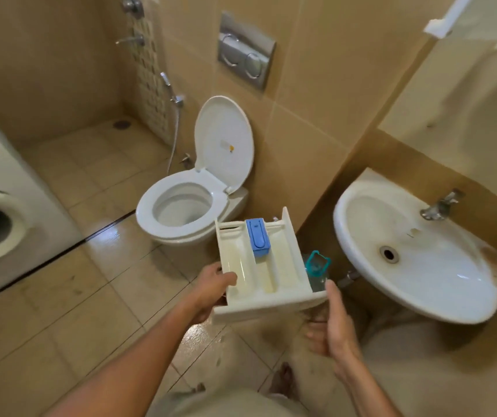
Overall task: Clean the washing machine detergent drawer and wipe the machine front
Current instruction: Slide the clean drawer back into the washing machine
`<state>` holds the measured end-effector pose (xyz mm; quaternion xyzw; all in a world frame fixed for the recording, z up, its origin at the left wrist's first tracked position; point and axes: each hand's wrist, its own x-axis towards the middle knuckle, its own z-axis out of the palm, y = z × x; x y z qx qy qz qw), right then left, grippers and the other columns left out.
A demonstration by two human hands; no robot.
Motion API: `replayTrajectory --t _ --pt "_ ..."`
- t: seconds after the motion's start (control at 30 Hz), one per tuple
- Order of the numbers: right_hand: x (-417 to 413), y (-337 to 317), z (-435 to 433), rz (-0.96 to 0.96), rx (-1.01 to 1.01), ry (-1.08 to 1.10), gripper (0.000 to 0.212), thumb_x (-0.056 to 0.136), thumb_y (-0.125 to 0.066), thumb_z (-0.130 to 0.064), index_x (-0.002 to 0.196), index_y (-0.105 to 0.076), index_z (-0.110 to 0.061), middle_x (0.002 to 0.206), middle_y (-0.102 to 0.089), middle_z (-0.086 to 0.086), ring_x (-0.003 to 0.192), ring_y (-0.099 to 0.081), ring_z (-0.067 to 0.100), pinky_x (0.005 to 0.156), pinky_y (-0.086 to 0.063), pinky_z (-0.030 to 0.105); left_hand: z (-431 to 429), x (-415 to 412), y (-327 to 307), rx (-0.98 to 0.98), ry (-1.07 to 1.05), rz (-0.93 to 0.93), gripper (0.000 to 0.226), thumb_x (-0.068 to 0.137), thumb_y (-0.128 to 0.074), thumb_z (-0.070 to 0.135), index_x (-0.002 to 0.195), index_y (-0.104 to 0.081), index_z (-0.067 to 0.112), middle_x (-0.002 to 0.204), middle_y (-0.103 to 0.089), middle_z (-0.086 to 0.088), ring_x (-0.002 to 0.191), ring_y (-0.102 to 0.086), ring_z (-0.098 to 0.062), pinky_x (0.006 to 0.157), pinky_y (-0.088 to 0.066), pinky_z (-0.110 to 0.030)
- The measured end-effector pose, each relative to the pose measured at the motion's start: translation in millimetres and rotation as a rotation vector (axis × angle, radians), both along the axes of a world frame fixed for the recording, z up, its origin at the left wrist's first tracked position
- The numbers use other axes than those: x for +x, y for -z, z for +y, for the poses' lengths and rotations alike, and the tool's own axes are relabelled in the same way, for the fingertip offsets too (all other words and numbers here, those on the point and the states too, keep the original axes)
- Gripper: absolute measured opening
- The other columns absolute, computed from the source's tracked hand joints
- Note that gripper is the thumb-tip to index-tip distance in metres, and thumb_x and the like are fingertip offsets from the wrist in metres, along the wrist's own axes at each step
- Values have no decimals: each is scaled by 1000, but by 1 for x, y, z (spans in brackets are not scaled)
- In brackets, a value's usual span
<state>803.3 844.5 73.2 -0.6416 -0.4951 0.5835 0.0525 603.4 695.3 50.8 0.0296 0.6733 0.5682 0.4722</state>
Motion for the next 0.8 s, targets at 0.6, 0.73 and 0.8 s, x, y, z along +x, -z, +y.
replayTrajectory --t 0.6,0.73,0.8 --pt "-264 10 -126 472 -379 -1096 47 95 -62 -52 134 -65 -27 135 -66 -1 126 -61 18 100 -52 38 -253 -86 -12 -33 -674 -50 26 95 -64 20 116 -67 5 108 -75 -21 89 -70 -32 80 -54 -44" --pt "-318 24 -168 470 -467 -1236 39 101 -56 -42 134 -65 -22 135 -66 4 126 -61 22 107 -46 44 -295 -108 -6 -55 -814 -91 33 93 -67 25 121 -64 8 106 -77 -16 86 -73 -28 70 -58 -37" --pt "-346 28 -185 452 -505 -1280 39 103 -53 -38 133 -65 -17 132 -68 5 124 -63 23 105 -47 43 -311 -120 -5 -58 -878 -111 35 93 -68 26 124 -62 10 106 -78 -12 85 -75 -25 63 -58 -34"
